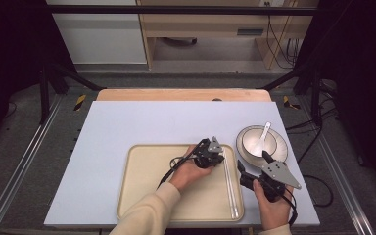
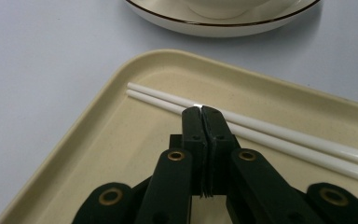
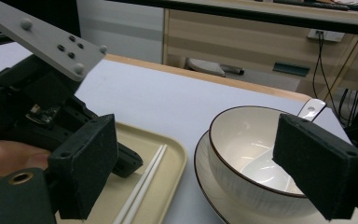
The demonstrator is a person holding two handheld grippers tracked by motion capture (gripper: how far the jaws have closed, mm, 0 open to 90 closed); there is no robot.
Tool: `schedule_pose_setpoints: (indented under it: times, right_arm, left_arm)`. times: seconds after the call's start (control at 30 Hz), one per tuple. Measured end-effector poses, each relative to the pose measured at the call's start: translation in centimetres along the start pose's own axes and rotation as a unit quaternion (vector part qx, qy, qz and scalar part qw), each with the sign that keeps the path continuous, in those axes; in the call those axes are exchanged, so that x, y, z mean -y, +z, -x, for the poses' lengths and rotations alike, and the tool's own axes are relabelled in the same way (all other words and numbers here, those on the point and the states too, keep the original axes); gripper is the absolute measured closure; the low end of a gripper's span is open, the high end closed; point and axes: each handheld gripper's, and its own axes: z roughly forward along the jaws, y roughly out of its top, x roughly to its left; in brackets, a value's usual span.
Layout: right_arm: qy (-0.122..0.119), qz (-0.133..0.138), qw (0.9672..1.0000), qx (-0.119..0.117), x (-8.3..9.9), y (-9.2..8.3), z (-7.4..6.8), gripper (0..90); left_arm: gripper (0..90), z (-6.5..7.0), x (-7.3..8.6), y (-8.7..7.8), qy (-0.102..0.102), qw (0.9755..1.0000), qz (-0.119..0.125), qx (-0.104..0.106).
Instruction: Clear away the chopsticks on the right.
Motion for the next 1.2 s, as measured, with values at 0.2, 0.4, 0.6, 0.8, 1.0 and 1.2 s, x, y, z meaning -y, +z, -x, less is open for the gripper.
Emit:
schedule_pose_setpoints:
  times: [0.2,0.4,0.6,0.8,1.0,1.2]
  right_arm:
    - [-0.001,-0.002,0.9999,-0.015,0.0,0.1,-0.3,12.7]
    - [-0.006,-0.006,0.9988,-0.048,0.1,0.5,-0.9,8.8]
    - [-0.014,-0.005,0.9976,-0.068,0.2,0.8,-1.4,7.6]
    - [-0.009,-0.005,0.9969,-0.078,0.3,0.8,-1.4,7.3]
    - [-0.005,0.0,0.9958,-0.091,0.4,0.9,-1.2,6.6]
    - [0.005,-0.002,0.9948,-0.102,0.6,0.9,-0.9,7.1]
  left_arm:
    - [78.8,0.1,1.2,-2.7,0.003,0.9997,0.023,-0.01]
    - [57.8,0.2,2.8,-6.3,0.001,0.9982,0.043,-0.041]
    - [35.2,-0.2,5.3,-9.3,-0.016,0.9947,0.074,-0.069]
    - [17.0,-0.5,7.1,-12.0,-0.033,0.9905,0.103,-0.085]
    - [9.9,-1.1,9.2,-14.9,-0.048,0.9857,0.129,-0.096]
    - [5.8,-2.4,12.3,-19.6,-0.059,0.9752,0.161,-0.139]
